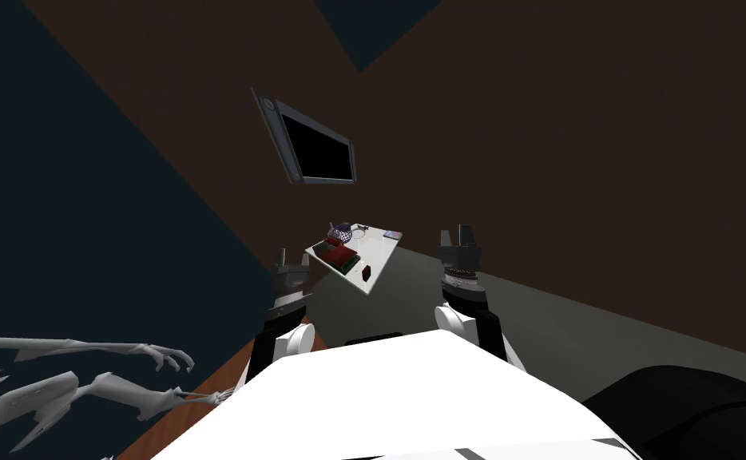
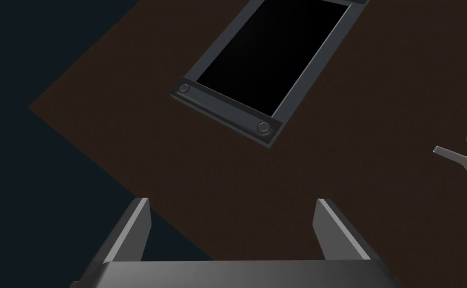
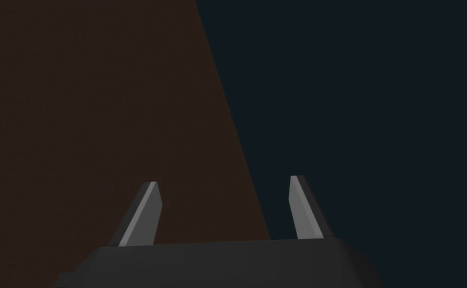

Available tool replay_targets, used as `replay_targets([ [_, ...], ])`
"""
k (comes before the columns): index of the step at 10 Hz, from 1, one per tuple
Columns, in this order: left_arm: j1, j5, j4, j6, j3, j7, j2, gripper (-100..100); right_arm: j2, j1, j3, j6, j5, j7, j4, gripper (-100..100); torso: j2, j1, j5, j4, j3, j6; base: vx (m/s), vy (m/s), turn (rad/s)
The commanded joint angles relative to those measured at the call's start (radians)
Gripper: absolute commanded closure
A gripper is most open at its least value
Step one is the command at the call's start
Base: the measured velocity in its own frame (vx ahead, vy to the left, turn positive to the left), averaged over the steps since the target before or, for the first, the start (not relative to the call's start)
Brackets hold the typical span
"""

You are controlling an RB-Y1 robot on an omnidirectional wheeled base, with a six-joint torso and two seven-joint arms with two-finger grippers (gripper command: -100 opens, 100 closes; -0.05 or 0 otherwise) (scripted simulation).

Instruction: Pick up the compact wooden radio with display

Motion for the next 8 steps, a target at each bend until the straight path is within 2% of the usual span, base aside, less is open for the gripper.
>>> replay_targets([
  [1,-0.006,0.001,0.015,0.006,0.0,-0.001,0.05,-100,0.0,0.0,0.0,0.0,0.0,0.0,0.0,0,0.0,0.0,0.0,0.0,0.0,0.0,-0.002,0.013,0.015],
  [4,-0.026,0.006,0.066,0.026,0.001,-0.007,0.139,-100,0.0,0.0,0.0,0.0,0.0,0.0,0.0,0,0.0,0.004,0.001,0.0,0.0,0.0,-0.01,0.052,0.018],
  [8,-0.065,0.016,0.168,0.065,0.001,-0.018,0.208,-100,0.0,0.0,0.0,0.0,0.0,0.0,0.0,0,0.001,0.005,0.001,0.0,0.0,0.0,-0.014,0.077,0.031],
])
